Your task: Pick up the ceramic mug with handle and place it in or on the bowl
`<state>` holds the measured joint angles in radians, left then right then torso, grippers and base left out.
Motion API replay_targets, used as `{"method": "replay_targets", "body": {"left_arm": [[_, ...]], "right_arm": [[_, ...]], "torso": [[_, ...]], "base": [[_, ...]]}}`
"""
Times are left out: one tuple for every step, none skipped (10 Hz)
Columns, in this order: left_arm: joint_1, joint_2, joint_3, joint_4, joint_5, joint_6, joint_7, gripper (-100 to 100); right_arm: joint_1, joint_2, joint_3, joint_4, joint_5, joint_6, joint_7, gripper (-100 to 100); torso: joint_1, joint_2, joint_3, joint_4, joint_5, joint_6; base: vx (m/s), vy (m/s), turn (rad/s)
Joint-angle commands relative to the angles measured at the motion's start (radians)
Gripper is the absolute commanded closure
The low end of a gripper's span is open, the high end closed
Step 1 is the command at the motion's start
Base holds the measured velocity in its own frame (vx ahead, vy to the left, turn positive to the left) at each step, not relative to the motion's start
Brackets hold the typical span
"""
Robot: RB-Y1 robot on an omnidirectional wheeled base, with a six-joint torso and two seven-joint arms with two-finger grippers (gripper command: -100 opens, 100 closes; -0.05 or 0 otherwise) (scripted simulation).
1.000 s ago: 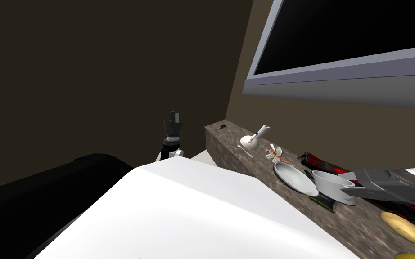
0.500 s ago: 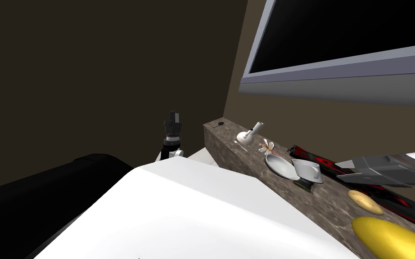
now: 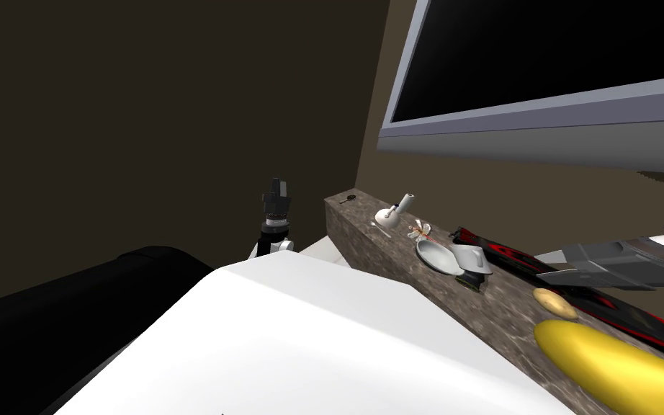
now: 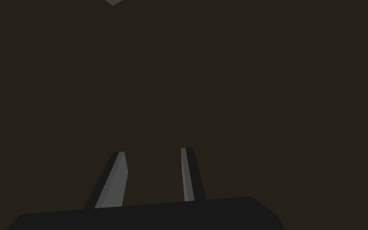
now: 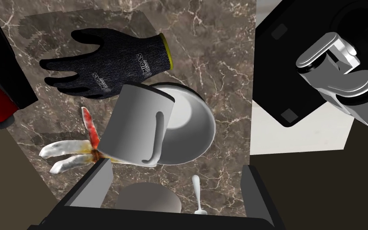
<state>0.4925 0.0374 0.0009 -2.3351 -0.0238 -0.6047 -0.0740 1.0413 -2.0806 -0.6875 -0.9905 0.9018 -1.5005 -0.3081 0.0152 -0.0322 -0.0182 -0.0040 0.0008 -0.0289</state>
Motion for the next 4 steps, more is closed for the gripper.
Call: {"method": "replay_targets", "body": {"left_arm": [[0.000, 0.000, 0.000, 0.000, 0.000, 0.000, 0.000, 0], [0.000, 0.000, 0.000, 0.000, 0.000, 0.000, 0.000, 0], [0.000, 0.000, 0.000, 0.000, 0.000, 0.000, 0.000, 0], [0.000, 0.000, 0.000, 0.000, 0.000, 0.000, 0.000, 0]], "right_arm": [[0.000, 0.000, 0.000, 0.000, 0.000, 0.000, 0.000, 0], [0.000, 0.000, 0.000, 0.000, 0.000, 0.000, 0.000, 0], [0.000, 0.000, 0.000, 0.000, 0.000, 0.000, 0.000, 0], [0.000, 0.000, 0.000, 0.000, 0.000, 0.000, 0.000, 0]], "torso": [[0.000, 0.000, 0.000, 0.000, 0.000, 0.000], [0.000, -0.001, 0.000, 0.000, 0.000, 0.000], [0.000, -0.001, -0.001, 0.000, 0.000, 0.000], [0.000, -0.001, -0.001, 0.000, 0.000, 0.000]], "base": [[0.000, 0.000, 0.000], [0.000, 0.000, 0.000], [0.000, 0.000, 0.000], [0.000, 0.000, 0.000]]}}
